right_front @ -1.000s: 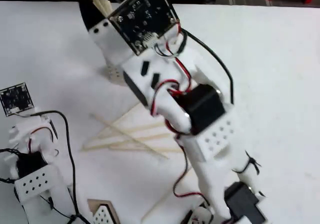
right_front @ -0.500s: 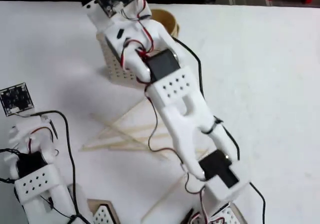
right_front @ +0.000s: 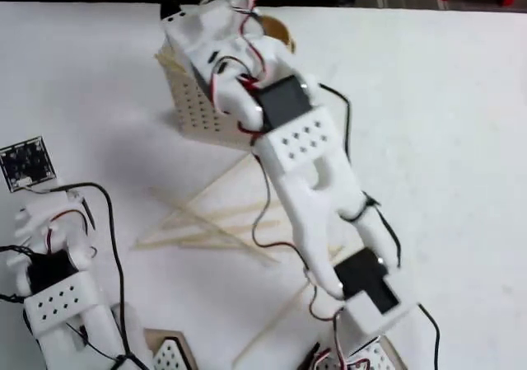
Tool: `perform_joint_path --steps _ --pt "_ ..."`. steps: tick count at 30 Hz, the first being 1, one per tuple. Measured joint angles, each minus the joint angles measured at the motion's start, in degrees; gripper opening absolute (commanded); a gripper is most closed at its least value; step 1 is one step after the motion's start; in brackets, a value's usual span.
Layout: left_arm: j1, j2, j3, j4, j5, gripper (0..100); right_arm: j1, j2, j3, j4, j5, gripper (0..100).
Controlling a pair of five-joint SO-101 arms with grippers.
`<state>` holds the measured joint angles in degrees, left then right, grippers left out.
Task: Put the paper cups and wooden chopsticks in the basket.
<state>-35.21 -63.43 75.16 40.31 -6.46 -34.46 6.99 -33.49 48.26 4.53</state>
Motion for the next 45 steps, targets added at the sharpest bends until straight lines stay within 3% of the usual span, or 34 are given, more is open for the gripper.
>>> perform_joint_path --steps 4,13,21,26,32,38,45 --pt "0.0 0.0 0.0 0.0 0.0 2 -0.18 -5.27 -0.09 8.79 4.57 1.8" --pt "0.0 0.0 0.53 -0.79 0.0 2 -0.18 -10.99 -0.09 33.58 16.35 1.9" --pt "0.26 0.0 0.53 -1.32 -0.62 2 2.37 -10.99 -0.09 49.14 18.9 1.9" --pt "6.77 0.0 -2.46 3.16 -9.23 2 11.34 -16.09 6.07 49.67 18.9 1.9" --pt "17.49 0.0 -14.15 17.14 -18.9 2 18.64 -25.32 19.43 49.32 18.9 1.9" --pt "32.26 0.0 -22.95 30.59 -28.92 3 29.01 -35.96 40.53 38.51 18.9 2.1" --pt "47.03 6.15 -24.18 37.98 -35.25 23 42.46 -45.54 59.34 19.52 13.8 2.2"
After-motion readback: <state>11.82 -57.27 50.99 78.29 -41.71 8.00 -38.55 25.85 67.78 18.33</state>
